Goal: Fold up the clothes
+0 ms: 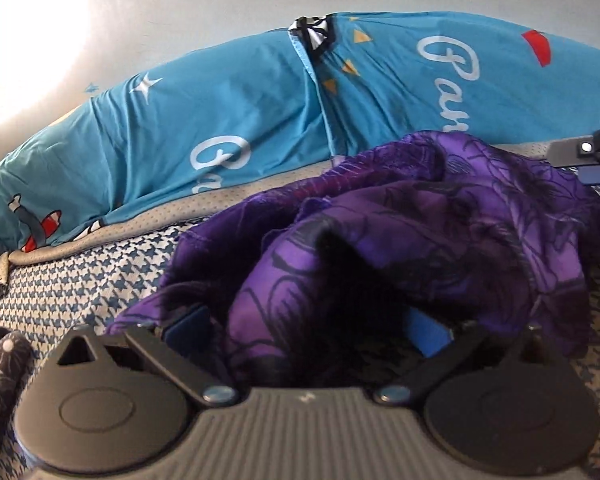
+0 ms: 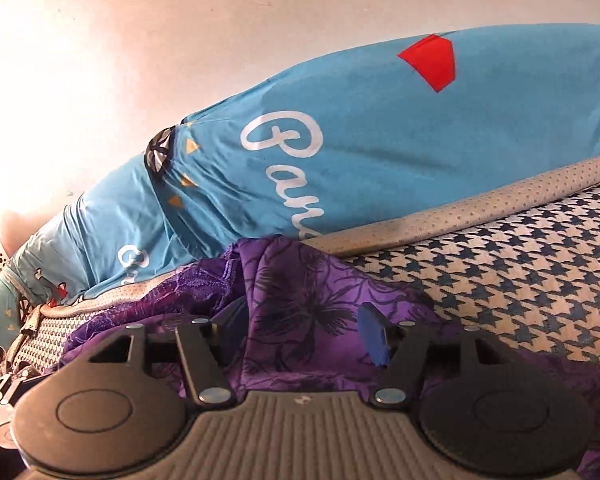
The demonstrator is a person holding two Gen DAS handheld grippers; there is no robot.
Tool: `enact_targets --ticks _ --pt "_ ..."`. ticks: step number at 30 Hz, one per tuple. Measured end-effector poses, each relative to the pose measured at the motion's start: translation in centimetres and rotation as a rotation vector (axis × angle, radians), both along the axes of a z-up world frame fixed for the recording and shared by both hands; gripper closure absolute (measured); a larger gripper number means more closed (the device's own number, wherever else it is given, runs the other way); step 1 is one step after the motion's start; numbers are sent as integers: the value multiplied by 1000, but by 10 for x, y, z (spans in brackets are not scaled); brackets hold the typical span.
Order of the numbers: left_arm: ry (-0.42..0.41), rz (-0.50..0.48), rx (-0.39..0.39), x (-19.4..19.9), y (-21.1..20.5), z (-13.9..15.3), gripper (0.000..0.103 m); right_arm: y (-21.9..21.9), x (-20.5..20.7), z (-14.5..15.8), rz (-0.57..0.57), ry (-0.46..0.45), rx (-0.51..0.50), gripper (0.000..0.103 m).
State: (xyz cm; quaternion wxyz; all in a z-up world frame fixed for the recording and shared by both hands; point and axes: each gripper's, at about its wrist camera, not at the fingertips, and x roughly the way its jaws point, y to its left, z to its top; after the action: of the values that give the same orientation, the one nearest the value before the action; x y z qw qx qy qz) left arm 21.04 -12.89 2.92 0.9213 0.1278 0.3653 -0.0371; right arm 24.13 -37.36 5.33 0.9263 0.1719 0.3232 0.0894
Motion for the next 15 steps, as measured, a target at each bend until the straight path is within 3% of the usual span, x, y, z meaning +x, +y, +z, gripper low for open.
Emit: enact_targets --ticks 7,11,12,13,15 --pt "14 -38 5 -1 -10 -3 0 30 18 -18 0 18 -56 40" --pt "22 -38 5 1 -8 -6 0 54 28 -30 -12 15 -173 41" --pt "26 -39 4 2 -8 -6 0 60 31 -33 -13 14 -200 51" --pt "29 -41 6 3 -7 -7 0 64 34 -36 -20 24 -221 70" --pt "35 -44 12 3 -5 -9 0 69 41 -41 -39 48 -253 88"
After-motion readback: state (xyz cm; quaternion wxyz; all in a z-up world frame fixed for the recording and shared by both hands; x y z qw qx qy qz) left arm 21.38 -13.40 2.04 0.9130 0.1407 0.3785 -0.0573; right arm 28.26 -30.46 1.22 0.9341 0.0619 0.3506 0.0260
